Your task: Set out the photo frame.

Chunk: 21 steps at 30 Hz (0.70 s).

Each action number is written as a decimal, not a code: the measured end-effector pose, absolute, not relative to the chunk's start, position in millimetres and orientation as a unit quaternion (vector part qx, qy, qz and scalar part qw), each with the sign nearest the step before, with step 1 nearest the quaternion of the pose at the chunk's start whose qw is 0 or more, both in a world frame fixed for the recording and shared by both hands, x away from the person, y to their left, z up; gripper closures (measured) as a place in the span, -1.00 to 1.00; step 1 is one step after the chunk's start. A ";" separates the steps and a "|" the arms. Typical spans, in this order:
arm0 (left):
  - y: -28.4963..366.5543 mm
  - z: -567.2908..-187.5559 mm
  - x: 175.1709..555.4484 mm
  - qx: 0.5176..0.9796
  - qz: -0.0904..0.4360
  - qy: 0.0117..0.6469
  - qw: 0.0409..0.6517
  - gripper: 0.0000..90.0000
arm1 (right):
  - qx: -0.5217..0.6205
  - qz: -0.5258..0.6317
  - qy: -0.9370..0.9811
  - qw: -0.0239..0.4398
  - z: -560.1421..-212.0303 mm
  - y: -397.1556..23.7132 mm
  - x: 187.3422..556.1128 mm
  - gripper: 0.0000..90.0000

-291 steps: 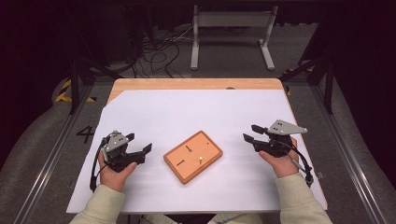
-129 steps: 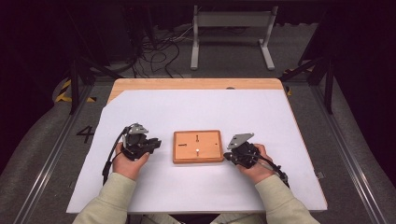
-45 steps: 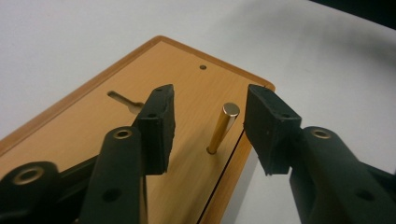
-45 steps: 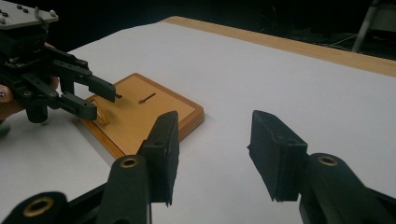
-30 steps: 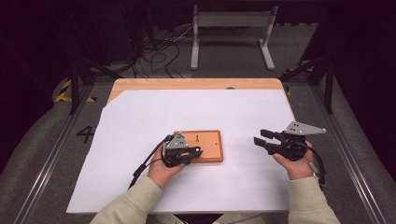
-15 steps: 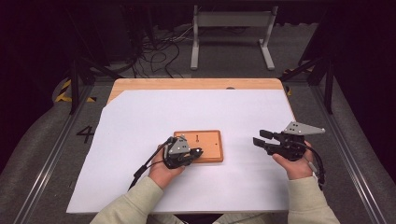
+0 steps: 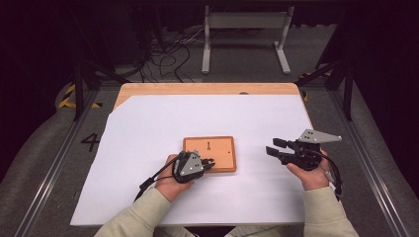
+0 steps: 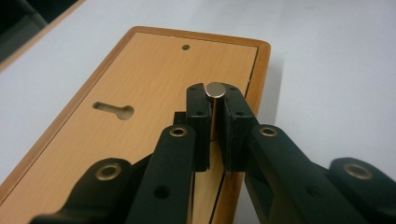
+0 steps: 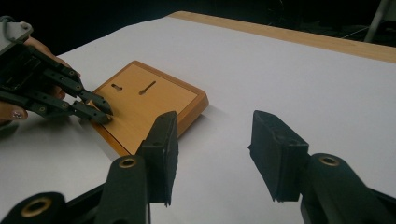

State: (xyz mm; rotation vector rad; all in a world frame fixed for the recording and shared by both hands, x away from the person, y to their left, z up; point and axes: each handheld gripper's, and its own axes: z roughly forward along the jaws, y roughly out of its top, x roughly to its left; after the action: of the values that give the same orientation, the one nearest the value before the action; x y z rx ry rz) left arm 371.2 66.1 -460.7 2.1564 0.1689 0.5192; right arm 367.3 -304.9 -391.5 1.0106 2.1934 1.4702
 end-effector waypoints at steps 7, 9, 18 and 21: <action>66.7 -460.9 362.6 0.871 0.242 0.008 0.428 0.86 | 0.346 0.512 0.770 0.157 -390.8 -299.9 368.9 0.14; 66.6 -460.8 360.9 0.872 0.247 0.000 0.423 0.86 | 0.346 0.512 0.771 0.156 -390.8 -299.4 369.0 0.14; 64.7 -460.5 351.8 0.871 0.285 -0.051 0.397 0.87 | 0.339 0.509 0.775 0.157 -390.5 -295.3 370.5 0.11; 63.7 -461.1 348.6 0.869 0.297 -0.065 0.390 0.87 | 0.334 0.507 0.779 0.157 -390.3 -293.8 370.8 0.07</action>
State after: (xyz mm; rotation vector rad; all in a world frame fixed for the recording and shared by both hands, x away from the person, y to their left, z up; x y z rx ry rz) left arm 348.6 63.7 -461.1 2.2096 -0.1648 0.7537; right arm 370.8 -293.8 -390.3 0.9563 2.2293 1.4497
